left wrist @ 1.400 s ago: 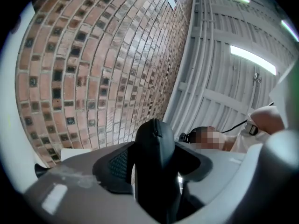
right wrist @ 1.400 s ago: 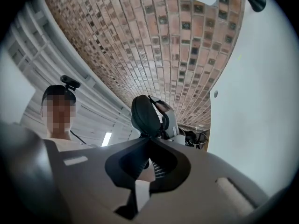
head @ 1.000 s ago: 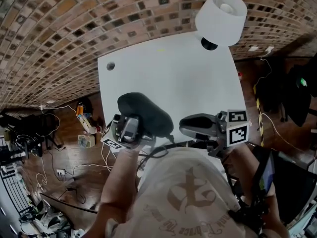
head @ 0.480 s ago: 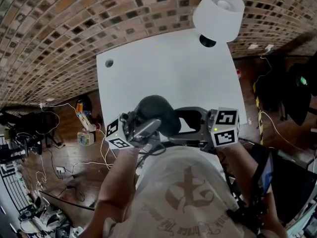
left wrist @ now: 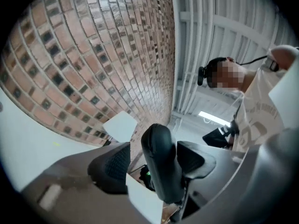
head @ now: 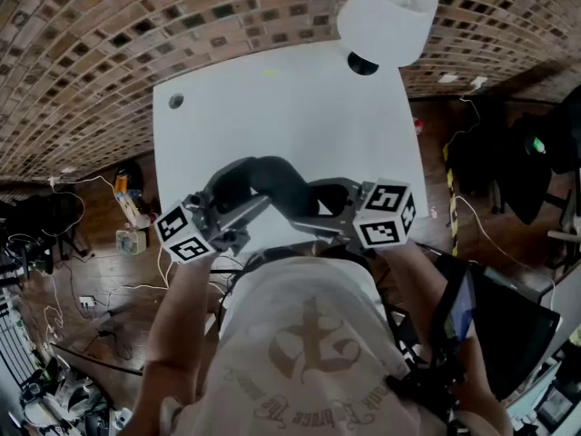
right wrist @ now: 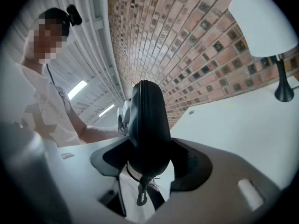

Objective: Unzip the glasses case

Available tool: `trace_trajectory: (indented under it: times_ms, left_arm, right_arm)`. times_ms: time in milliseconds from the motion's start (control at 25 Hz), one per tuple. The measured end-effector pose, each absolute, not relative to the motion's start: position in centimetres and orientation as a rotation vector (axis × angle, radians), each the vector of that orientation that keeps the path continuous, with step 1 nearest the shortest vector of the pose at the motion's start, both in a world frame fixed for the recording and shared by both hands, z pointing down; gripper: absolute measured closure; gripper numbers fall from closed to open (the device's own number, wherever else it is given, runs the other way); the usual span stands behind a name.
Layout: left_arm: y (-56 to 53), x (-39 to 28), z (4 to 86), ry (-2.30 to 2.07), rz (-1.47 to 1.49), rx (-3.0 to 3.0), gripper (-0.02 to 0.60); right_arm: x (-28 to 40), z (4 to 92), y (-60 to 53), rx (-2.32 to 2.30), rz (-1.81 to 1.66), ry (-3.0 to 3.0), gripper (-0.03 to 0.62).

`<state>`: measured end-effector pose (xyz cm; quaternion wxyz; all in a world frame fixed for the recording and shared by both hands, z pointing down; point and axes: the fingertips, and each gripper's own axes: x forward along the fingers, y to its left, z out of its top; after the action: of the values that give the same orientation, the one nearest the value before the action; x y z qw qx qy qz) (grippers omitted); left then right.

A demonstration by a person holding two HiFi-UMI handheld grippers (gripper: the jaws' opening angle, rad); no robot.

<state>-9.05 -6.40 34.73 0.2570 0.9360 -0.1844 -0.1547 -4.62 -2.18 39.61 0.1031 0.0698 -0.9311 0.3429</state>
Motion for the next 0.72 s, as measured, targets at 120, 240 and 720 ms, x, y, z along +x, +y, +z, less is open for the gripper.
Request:
trace_trajectory:
  times_ms: [120, 240, 720]
  left_arm:
    - [-6.7, -11.7, 36.3, -0.637, -0.243, 2.57, 0.25]
    - [-5.9, -10.2, 38.0, -0.665, -0.209, 2.531, 0.255]
    - [-5.0, -11.0, 40.2, -0.895, -0.124, 2.45, 0.278]
  right_arm:
    - [-5.6, 42.8, -3.7, 0.229, 0.855, -2.679, 0.321]
    - [-4.1, 46.0, -3.5, 0.22, 0.719, -2.547, 0.321]
    - [-0.4, 56.9, -7.4, 0.275, 0.204, -2.163, 0.322]
